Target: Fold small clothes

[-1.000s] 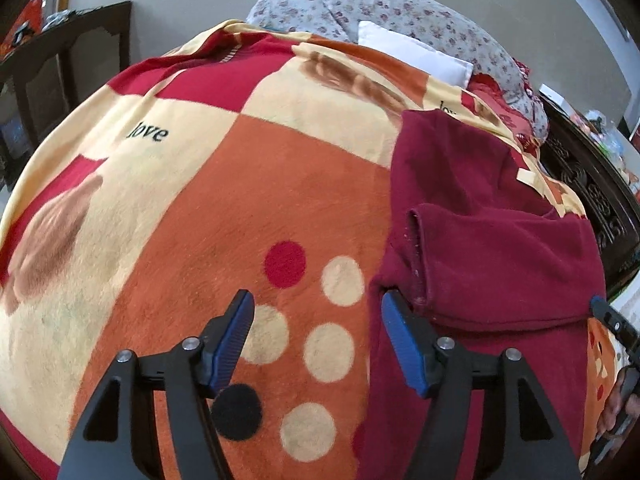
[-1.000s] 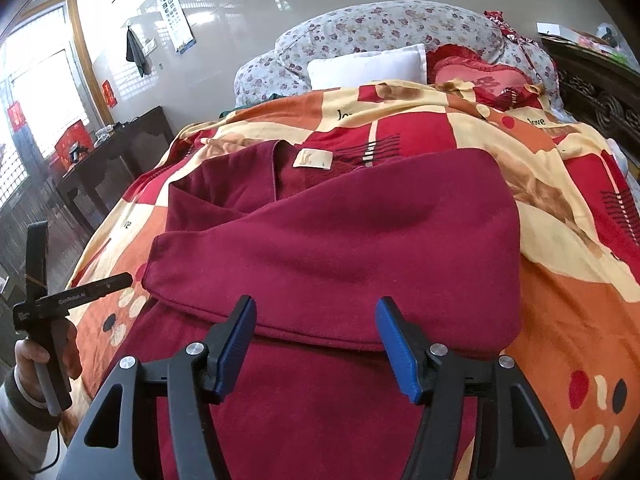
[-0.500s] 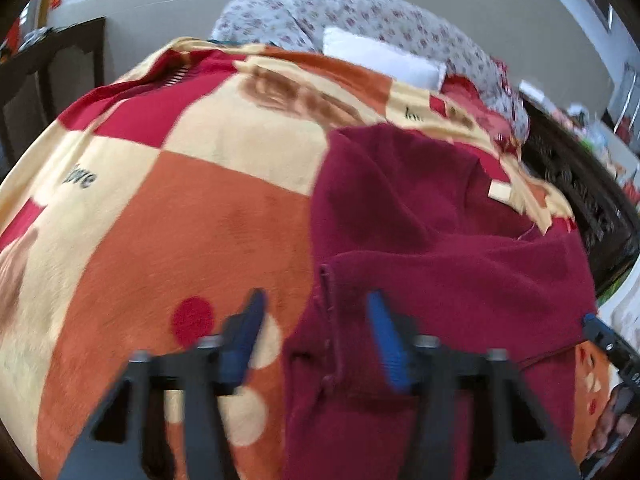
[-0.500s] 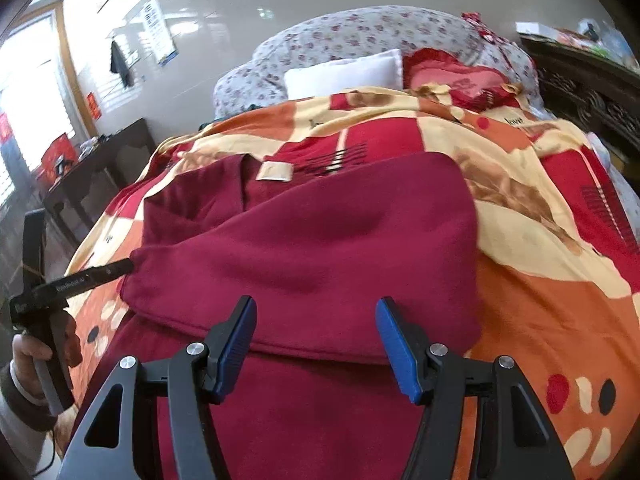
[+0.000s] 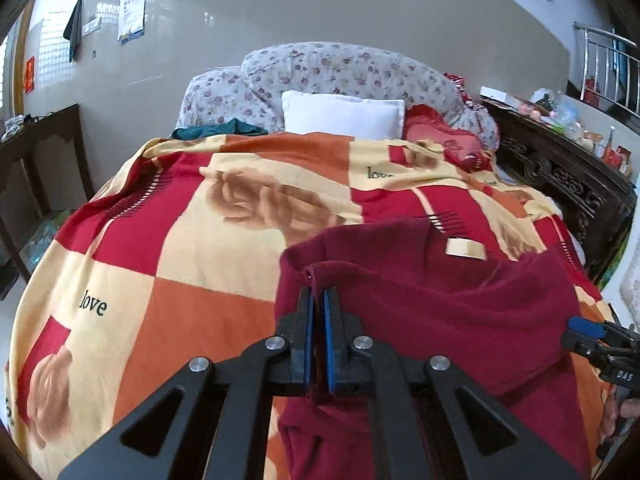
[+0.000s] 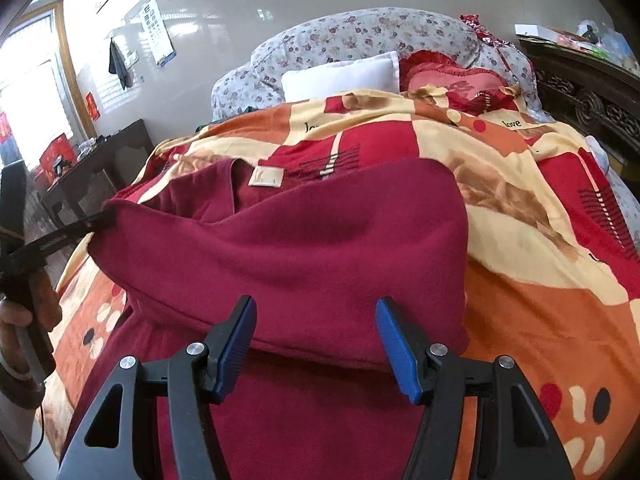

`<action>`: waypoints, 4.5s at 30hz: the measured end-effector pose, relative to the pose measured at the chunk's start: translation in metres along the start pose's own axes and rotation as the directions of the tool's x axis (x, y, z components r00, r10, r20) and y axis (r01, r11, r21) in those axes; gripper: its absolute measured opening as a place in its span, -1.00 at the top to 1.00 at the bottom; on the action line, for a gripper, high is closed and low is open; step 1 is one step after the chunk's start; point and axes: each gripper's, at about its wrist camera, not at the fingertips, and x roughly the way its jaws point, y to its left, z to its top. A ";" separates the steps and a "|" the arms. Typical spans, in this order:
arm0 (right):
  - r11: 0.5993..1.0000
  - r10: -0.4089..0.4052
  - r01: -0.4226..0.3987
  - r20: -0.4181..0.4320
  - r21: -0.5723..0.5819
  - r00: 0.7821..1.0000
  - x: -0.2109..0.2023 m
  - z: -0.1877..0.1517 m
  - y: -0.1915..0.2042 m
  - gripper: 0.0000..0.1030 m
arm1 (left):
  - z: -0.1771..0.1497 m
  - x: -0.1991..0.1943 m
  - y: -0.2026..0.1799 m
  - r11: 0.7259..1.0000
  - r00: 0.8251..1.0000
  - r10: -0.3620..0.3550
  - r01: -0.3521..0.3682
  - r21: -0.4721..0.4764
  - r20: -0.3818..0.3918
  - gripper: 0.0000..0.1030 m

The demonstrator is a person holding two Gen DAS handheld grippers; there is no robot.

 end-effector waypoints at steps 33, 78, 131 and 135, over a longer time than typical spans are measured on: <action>0.961 0.112 -0.097 -0.043 0.257 0.993 0.066 0.052 -0.100 -0.75 | -0.015 0.067 0.036 0.995 0.991 -0.057 0.046 -0.092 -0.119 -0.38; 0.989 0.122 -0.092 -0.281 0.116 0.952 -0.124 -0.157 -0.024 -0.37 | -0.164 -0.101 0.026 0.990 0.929 -0.141 0.135 -0.040 -0.342 -0.46; 0.844 0.458 -0.363 -0.179 0.395 0.871 -0.144 -0.229 -0.024 0.40 | -0.242 -0.154 0.007 0.942 0.832 -0.325 0.244 -0.229 -0.451 0.23; 0.821 0.482 -0.420 -0.077 0.387 0.873 -0.155 -0.214 -0.024 0.78 | -0.241 -0.145 0.011 0.932 0.808 -0.352 0.259 -0.252 -0.472 0.86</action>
